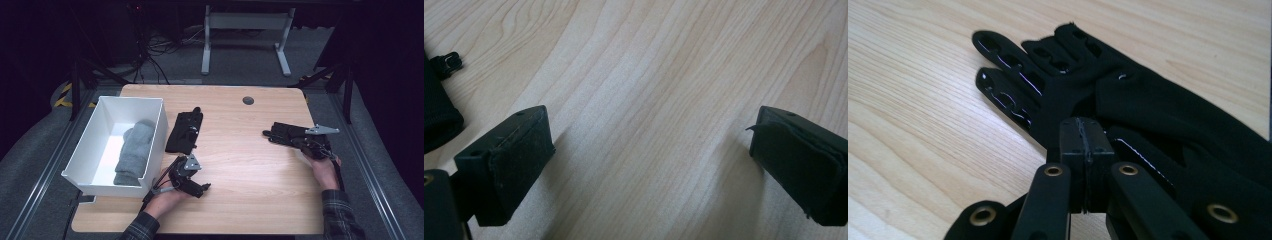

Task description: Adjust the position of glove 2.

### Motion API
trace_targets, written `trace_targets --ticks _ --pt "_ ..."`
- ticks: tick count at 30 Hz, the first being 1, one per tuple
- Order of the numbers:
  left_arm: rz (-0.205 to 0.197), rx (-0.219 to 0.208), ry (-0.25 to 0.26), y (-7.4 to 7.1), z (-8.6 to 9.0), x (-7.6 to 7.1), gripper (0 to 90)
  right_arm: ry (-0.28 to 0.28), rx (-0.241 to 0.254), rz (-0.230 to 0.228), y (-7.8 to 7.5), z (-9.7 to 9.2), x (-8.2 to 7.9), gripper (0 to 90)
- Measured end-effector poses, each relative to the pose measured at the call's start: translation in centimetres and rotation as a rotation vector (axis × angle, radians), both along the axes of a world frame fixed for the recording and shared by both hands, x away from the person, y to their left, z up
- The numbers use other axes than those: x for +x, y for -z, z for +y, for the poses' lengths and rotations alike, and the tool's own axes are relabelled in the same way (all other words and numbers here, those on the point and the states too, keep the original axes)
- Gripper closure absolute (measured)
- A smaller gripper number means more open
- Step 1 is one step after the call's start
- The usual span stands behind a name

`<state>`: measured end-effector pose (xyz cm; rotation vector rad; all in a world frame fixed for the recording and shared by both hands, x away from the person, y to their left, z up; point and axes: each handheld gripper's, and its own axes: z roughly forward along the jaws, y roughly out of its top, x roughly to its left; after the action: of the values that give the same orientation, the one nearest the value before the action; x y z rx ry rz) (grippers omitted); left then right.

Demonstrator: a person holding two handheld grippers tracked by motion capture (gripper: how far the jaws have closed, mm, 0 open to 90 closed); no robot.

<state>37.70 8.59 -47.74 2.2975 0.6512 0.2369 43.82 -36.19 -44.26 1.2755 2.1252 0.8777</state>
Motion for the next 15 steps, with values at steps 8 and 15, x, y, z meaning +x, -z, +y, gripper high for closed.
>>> trace_targets --ticks 8,15 --pt "-0.001 0.001 0.007 0.0 -0.2 0.2 3.8 0.011 -0.007 0.027 1.2 -0.3 0.5 90.0" --pt "-0.003 0.000 0.005 0.0 -0.2 0.3 3.8 -0.005 -0.019 0.037 1.1 0.1 -0.1 90.0"
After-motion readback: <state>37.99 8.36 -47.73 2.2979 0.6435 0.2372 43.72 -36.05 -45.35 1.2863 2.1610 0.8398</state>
